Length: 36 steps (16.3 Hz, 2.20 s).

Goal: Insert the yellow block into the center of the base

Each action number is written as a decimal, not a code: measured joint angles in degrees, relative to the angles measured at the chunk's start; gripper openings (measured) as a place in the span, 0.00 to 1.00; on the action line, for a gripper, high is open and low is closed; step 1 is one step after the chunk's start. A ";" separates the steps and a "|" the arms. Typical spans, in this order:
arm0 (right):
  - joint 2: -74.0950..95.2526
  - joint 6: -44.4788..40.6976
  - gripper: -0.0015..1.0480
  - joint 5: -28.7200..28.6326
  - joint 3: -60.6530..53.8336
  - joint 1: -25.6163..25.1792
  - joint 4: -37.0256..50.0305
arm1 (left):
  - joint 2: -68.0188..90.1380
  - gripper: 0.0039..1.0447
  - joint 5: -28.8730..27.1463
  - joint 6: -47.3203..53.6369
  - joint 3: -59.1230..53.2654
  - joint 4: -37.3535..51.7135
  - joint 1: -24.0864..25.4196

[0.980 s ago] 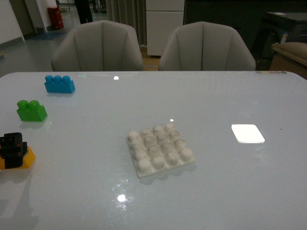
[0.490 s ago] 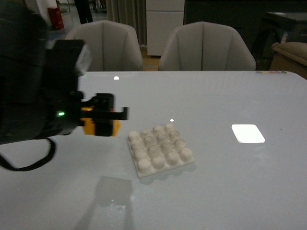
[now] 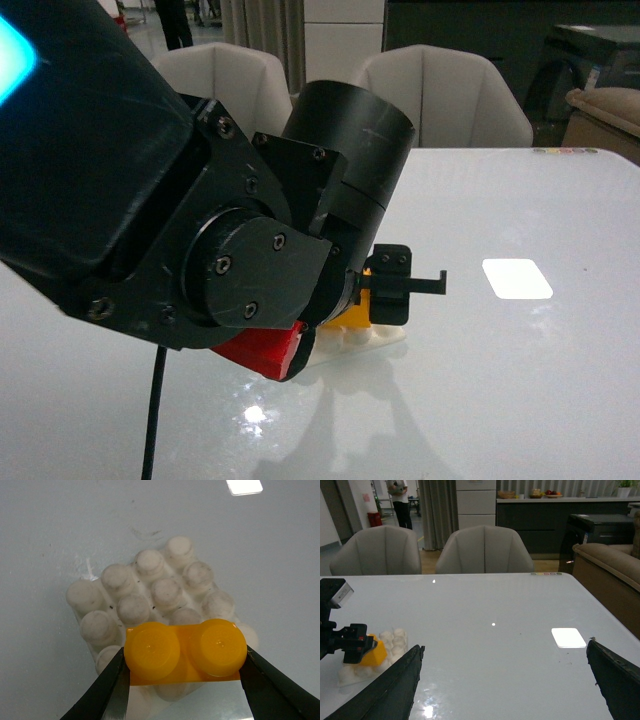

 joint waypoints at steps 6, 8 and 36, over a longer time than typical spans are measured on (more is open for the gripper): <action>0.00 0.00 0.94 0.00 0.00 0.00 0.00 | 4.20 0.54 -6.93 -7.02 6.86 -5.84 -1.49; 0.00 0.00 0.94 0.00 0.00 0.00 0.00 | 4.90 0.54 -8.17 -8.72 8.33 -7.37 -2.21; 0.00 0.00 0.94 0.00 0.00 0.00 -0.02 | -12.90 0.93 -8.11 -1.31 -4.87 16.22 2.47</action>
